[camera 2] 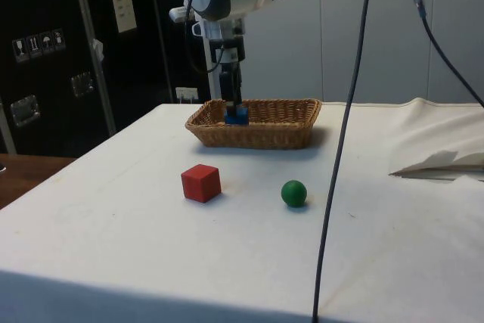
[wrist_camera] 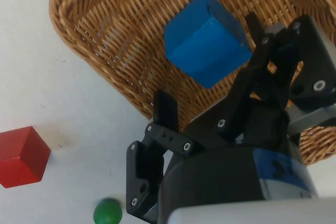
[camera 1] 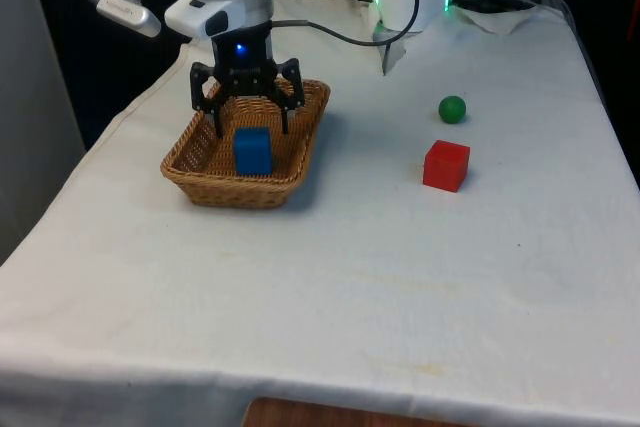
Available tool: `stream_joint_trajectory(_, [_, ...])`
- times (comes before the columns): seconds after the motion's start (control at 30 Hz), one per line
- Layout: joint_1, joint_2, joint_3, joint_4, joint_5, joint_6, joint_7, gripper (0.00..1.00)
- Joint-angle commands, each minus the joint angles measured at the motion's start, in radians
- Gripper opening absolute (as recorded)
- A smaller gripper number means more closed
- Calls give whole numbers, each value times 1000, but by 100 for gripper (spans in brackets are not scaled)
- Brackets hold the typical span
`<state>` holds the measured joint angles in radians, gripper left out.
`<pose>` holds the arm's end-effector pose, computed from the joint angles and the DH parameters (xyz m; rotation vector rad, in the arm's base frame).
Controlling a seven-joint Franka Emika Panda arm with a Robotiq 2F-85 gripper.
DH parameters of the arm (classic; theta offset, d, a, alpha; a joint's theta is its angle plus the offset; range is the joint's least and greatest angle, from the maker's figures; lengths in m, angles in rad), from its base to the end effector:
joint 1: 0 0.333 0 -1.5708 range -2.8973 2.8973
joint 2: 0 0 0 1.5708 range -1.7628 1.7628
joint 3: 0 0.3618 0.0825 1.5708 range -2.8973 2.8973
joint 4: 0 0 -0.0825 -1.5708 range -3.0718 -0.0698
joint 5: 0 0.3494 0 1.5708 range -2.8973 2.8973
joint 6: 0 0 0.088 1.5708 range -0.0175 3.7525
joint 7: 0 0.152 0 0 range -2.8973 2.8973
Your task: Place all non-red objects into the basket.
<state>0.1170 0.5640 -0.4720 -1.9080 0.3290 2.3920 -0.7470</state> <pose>0.5984 -0.1879 0.2460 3.1030 0.3293 -0.0165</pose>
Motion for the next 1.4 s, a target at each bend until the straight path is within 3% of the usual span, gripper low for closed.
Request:
stream_joint_trajectory(0.0, [-4, 0, 4, 2, 5, -4, -6, 100])
stream_joint_trajectory(0.03, [0, 0, 0, 0, 0, 0, 0, 100])
stream_joint_trajectory(0.23, [-4, 0, 4, 2, 5, -4, -6, 100])
stream_joint_trajectory(0.33, [2, -28, -8, -4, -7, -26, -2, 100])
stream_joint_trajectory(0.37, [0, -8, -3, 2, 0, -9, 0, 100])
stream_joint_trajectory(0.47, [6, -50, -14, -8, -11, -48, -1, 100])
stream_joint_trajectory(0.6, [6, -86, -18, -17, -20, -78, 1, 100])
stream_joint_trajectory(0.63, [1, -81, -13, -12, -12, -79, -2, 100])
stream_joint_trajectory(0.8, [9, -132, -26, -20, -33, -122, 6, 100])
stream_joint_trajectory(0.87, [9, -145, -28, -20, -36, -137, 7, 100])
stream_joint_trajectory(0.9, [2, -139, -21, -15, -23, -135, -2, 100])
stream_joint_trajectory(0.93, [9, -153, -28, -20, -37, -145, 7, 100])
stream_joint_trajectory(1.13, [10, -209, -31, -21, -51, -202, 12, 100])
stream_joint_trajectory(1.17, [3, -194, -24, -15, -35, -192, 1, 100])
stream_joint_trajectory(1.2, [10, -209, -31, -21, -51, -202, 12, 100])
stream_joint_trajectory(1.37, [13, -257, -29, -26, -64, -245, 24, 100])
